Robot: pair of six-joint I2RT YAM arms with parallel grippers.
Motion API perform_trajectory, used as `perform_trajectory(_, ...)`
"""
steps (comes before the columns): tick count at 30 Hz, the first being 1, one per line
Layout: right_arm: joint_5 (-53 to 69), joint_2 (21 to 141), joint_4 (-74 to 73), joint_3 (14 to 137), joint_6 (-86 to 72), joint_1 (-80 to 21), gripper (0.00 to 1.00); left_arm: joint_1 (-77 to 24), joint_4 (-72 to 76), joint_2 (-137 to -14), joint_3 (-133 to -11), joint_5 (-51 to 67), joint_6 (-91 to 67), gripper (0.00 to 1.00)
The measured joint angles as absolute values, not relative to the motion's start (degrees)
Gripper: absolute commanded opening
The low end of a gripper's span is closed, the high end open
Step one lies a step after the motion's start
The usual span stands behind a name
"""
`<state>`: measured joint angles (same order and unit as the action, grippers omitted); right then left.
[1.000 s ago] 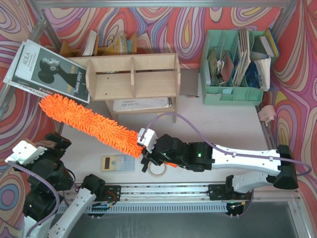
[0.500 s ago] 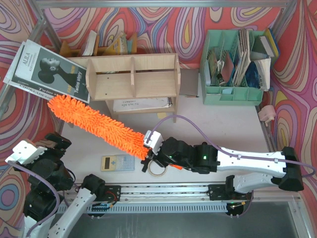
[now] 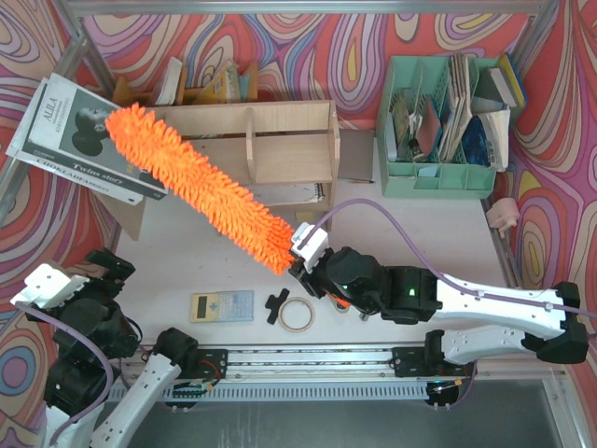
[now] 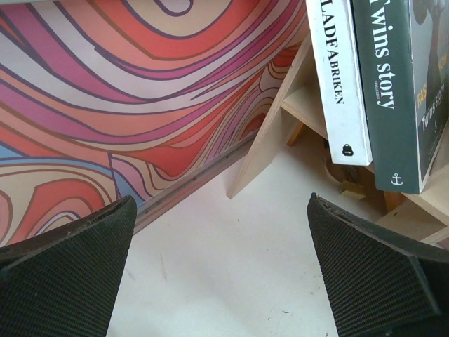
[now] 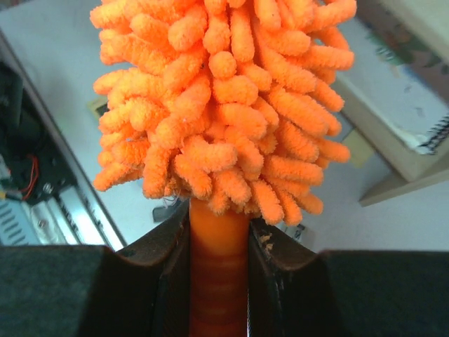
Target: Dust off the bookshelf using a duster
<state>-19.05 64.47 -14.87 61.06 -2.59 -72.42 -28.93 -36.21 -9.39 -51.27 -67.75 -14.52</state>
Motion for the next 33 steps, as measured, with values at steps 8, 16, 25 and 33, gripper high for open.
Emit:
perform_trajectory(8, -28.45, 69.23, -14.66, 70.32, -2.66, -71.29, 0.0, -28.93, -36.21, -9.54, -51.27, -67.68, -14.5, 0.99)
perform_trajectory(16, -29.61, 80.23, -17.52, 79.9, -2.83, -68.36, 0.0, -28.93, -36.16, -9.72, -51.27, -66.7, -14.31, 0.98)
perform_trajectory(25, -24.84, 87.5, -21.74, 85.56, -3.01, -67.68, 0.0, -28.93, -36.05, -10.74, -51.27, -65.56, -13.87, 0.98)
perform_trajectory(33, -24.93, 88.29, -26.41, 86.96, -4.29, -62.7, 0.0, -28.93, -35.97, -11.57, -51.27, -64.71, -13.69, 0.99)
